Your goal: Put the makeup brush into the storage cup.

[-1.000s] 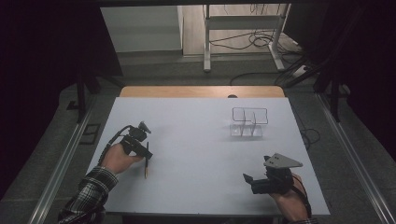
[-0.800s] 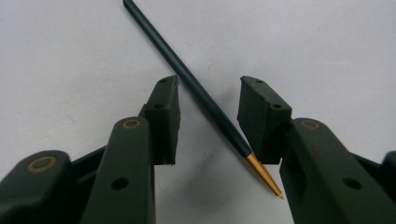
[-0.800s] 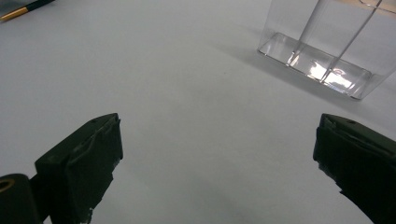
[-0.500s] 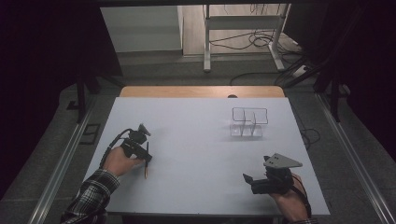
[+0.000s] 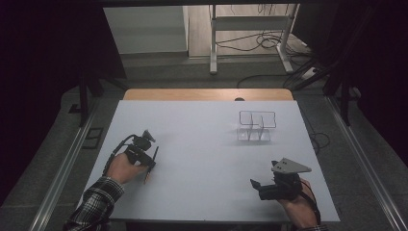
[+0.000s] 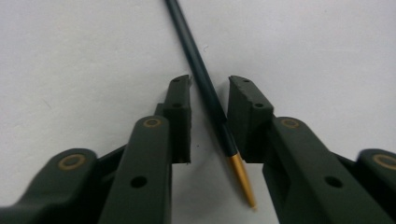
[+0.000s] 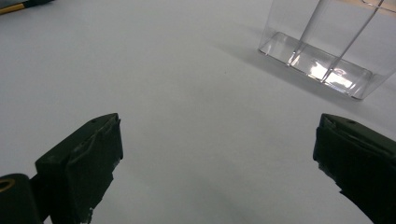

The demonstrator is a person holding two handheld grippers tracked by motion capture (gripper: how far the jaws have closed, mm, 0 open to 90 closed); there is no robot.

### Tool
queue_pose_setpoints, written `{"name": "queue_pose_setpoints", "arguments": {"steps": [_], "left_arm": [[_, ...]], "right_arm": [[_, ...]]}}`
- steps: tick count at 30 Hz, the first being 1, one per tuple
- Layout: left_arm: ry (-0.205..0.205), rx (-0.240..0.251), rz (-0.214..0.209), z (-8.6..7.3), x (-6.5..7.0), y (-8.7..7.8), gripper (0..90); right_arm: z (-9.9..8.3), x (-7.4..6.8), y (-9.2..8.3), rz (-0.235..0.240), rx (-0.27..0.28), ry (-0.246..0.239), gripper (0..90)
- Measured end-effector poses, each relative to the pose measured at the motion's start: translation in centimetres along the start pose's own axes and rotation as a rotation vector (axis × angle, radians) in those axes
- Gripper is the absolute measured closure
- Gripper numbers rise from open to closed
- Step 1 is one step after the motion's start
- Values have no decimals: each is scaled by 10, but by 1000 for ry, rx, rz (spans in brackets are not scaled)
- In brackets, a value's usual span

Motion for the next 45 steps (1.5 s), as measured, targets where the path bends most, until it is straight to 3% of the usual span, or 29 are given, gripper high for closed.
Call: {"name": "queue_pose_setpoints", "arguments": {"steps": [6, 13, 23, 28, 36, 45], "left_arm": [[12, -4, 26, -1, -2, 1, 815], [29, 1, 24, -1, -3, 1, 834], [58, 24, -13, 1, 1, -8, 836], [90, 34, -40, 2, 5, -14, 835], [137, 88, -72, 4, 17, -27, 835], [193, 185, -84, 4, 35, -39, 836]], "right_arm": [[0, 0, 0, 0, -1, 0, 15], [0, 0, 0, 1, -1, 0, 15], [0, 0, 0, 1, -1, 0, 17], [0, 0, 0, 1, -5, -1, 19], [-1, -1, 0, 1, -10, 2, 21], [-1, -1, 0, -3, -14, 3, 21]]}}
Point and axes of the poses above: each handheld gripper's, and its own axes: y roughly forward along the jaws, z roughly out of its top, x roughly to its right, the point moved 10 cm from there along y, roughly forward along the jaws, and after that the axes turned 10 degrees about z, right-handed, at the moved point
